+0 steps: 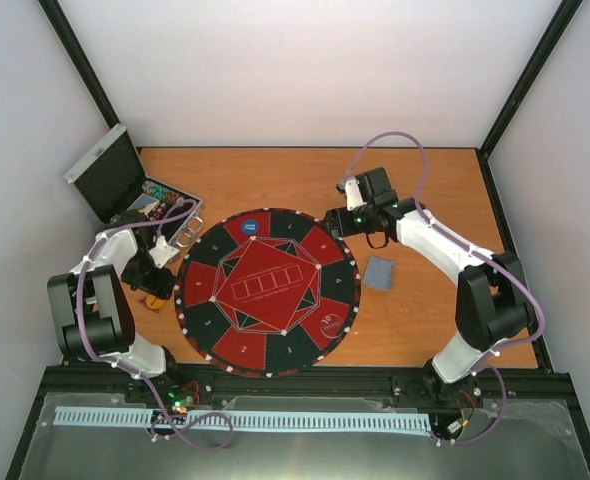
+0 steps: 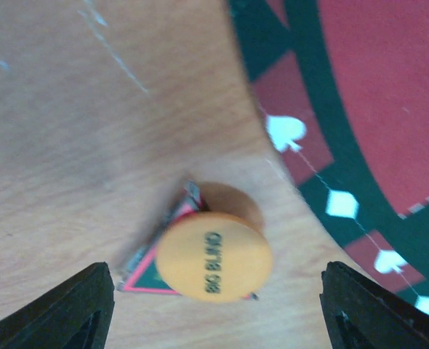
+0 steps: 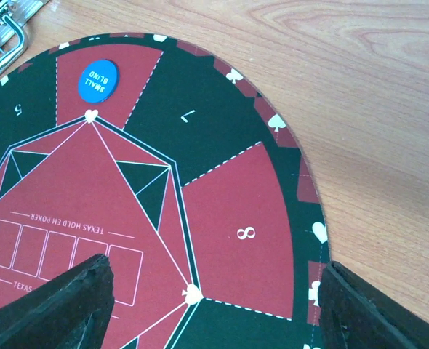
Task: Distribute texas hold em gaming equipment
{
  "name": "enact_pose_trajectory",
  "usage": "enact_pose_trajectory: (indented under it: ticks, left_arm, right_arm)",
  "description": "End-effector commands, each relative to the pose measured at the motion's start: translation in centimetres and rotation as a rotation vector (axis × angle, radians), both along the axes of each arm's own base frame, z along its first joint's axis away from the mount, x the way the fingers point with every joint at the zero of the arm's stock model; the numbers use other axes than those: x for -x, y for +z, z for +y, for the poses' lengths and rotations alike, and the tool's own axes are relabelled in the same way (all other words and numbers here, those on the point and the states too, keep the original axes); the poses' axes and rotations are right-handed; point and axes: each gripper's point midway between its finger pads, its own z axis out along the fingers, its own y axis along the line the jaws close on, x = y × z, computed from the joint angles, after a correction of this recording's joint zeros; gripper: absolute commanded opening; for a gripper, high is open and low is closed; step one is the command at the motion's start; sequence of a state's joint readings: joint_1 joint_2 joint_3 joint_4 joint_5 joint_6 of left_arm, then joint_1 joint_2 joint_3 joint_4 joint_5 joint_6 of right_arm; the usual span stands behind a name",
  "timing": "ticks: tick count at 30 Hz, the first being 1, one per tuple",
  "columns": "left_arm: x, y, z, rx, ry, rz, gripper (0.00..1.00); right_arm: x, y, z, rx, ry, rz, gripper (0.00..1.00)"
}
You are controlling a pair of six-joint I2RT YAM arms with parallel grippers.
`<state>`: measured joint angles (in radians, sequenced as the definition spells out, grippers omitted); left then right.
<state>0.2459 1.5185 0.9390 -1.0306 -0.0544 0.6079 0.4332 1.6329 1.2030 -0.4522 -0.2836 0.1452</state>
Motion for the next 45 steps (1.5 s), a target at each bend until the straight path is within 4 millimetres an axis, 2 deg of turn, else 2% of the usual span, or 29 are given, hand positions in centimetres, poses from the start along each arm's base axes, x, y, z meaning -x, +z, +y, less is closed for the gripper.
enact_pose_trajectory:
  ticks: [1, 6, 11, 13, 16, 18, 20, 28, 41, 45]
  left_arm:
    - [-2.4, -1.0, 2.3, -0.096, 0.061, -0.089, 0.81]
    - [-1.2, -3.2, 1.5, -0.051, 0.087, -0.030, 0.84]
    - [-0.4, -3.0, 0.3, 0.005, 0.065, -0.033, 0.84]
    - [0.0, -2.9, 0.4, -0.004, 0.055, -0.030, 0.84]
    - [0.7, -3.3, 0.6, -0.023, 0.043, -0.020, 0.80]
    - [0.8, -3.4, 0.5, -0.019, 0.040, -0.020, 0.73]
    - [0.5, -3.2, 0.4, -0.011, 0.044, -0.031, 0.67]
    - [0.0, -2.2, 0.1, 0.010, 0.046, -0.043, 0.56]
    - [-2.4, 0.9, 0.5, 0.010, 0.051, -0.102, 0.53]
    - [-3.6, 1.9, -1.1, 0.063, 0.051, -0.088, 0.49]
  right_arm:
    - [-0.4, 1.1, -0.7, 0.004, -0.012, -0.052, 0.77]
    - [-0.5, 1.0, -0.8, 0.009, -0.012, -0.047, 0.77]
    - [-0.7, 0.7, -0.8, 0.014, -0.016, -0.036, 0.77]
    - [-0.7, 0.6, -0.7, 0.014, -0.013, -0.030, 0.77]
    - [-0.7, 0.6, -0.7, 0.016, -0.012, -0.028, 0.77]
    - [-0.8, 0.5, -0.8, 0.018, -0.015, -0.028, 0.77]
    - [-0.8, 0.6, -0.8, 0.018, -0.015, -0.028, 0.77]
    - [-0.8, 0.3, -0.9, 0.016, -0.017, -0.020, 0.77]
    - [-1.0, 0.2, -1.1, 0.015, -0.019, -0.014, 0.77]
    - [-1.1, 0.3, -1.1, 0.012, -0.022, -0.015, 0.77]
